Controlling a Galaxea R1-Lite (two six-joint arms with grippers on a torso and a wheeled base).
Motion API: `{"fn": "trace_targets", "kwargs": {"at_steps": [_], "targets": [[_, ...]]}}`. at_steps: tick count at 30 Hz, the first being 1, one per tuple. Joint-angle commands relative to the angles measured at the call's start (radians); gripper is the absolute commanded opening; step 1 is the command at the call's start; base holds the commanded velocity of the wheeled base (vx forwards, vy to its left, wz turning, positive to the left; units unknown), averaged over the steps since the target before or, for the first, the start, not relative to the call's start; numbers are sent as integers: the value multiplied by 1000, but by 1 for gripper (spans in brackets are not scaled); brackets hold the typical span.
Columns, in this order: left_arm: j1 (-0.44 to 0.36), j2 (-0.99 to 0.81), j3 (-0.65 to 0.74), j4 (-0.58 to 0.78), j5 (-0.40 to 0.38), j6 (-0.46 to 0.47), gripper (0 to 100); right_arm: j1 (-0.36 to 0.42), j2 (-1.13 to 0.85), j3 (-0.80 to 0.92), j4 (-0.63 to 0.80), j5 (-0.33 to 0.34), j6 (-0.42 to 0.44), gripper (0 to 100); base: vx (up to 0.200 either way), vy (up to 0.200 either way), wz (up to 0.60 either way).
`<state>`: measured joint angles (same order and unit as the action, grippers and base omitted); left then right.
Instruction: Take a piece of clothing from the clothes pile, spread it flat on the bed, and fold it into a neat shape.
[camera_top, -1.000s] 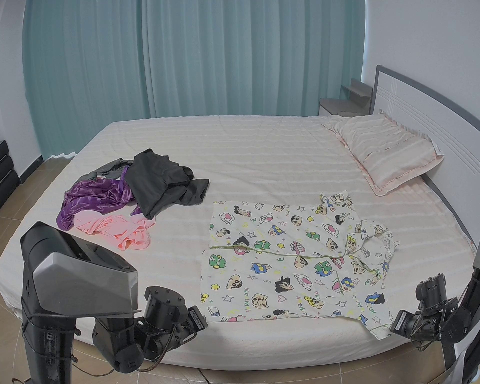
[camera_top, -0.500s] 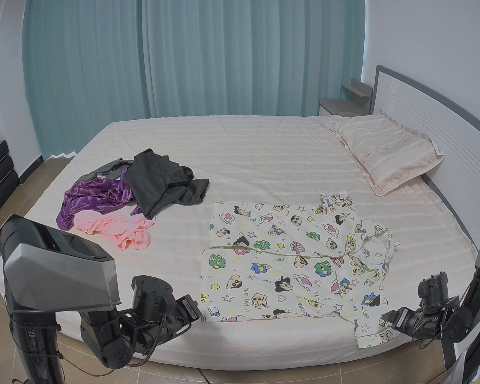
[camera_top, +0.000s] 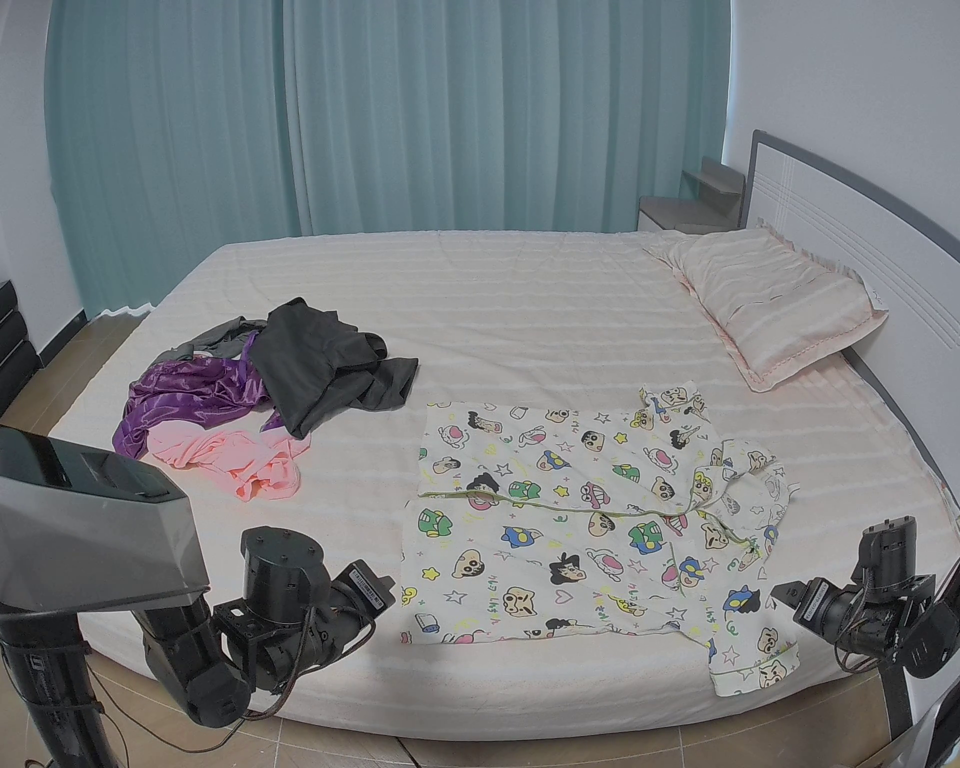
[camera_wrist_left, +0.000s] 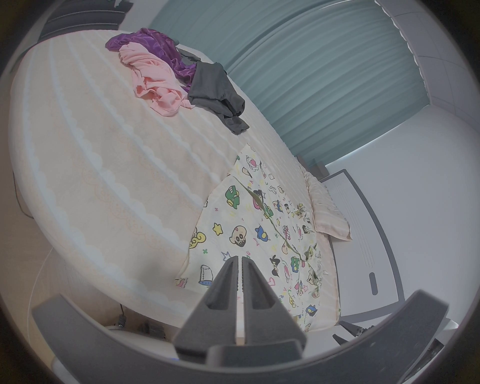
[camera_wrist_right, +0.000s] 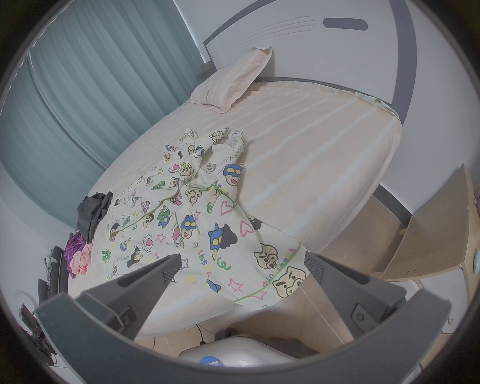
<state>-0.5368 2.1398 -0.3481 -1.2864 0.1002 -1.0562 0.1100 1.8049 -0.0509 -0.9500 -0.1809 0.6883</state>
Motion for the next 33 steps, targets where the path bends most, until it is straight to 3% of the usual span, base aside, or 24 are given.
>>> {"fn": "trace_targets", "kwargs": {"at_steps": [1,6,11,18,27,33], "targets": [[6,-11,-2,-1,-2,-2,0,0,-1,-7,-1,1,2,100,0,0,0],[23,-37,-2,-1,-7,-50,0,-1,1,-18,-1,18,5,100,0,0,0],[38,-41,0,-1,-56,-53,0,0,1,-34,-1,20,7,100,200,0,0],[37,-37,-2,-1,-56,-51,0,-1,2,-58,0,20,7,100,200,0,0],[37,-32,-12,-1,-51,-54,0,5,7,-84,2,35,7,100,0,0,0],[28,-32,-11,1,-53,-54,0,10,7,-110,2,38,8,100,0,-200,0]]}}
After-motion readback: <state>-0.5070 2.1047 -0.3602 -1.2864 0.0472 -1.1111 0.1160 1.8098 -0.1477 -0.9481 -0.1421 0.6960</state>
